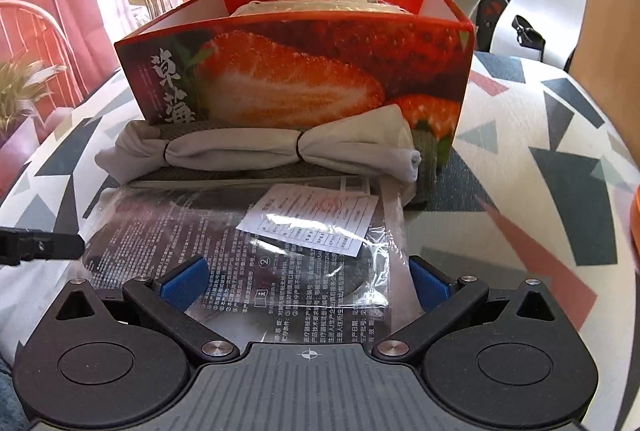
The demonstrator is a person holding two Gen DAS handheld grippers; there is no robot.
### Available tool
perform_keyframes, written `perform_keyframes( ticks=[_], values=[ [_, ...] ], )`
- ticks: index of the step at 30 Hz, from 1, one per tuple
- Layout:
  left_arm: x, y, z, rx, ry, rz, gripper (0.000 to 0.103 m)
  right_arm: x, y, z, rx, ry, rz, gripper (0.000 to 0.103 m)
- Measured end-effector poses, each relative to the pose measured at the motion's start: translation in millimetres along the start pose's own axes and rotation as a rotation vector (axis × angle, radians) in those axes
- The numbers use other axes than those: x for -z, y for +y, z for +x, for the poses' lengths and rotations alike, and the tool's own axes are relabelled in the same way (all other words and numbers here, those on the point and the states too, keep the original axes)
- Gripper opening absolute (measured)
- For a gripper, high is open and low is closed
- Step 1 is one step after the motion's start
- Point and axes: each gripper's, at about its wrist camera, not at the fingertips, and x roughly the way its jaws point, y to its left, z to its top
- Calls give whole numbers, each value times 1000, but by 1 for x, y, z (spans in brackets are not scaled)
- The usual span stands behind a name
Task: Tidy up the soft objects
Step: 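Move both grippers down to the clear plastic bag with dark contents, then close both grippers on the edge of the clear plastic bag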
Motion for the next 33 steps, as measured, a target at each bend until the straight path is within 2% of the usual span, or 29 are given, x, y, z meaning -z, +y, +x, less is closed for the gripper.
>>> perform_keyframes(
  ticks=[5, 18, 33],
  values=[
    [3, 4, 7, 11, 14, -23, 103, 0, -3, 4, -20, 14, 15, 103],
    [8, -2, 10, -14, -32, 8, 103, 4, -18, 14, -102, 55, 134, 103],
    [4, -5, 13, -29, -18, 29, 103, -4, -20, 18, -131, 120, 126, 103]
  ],
)
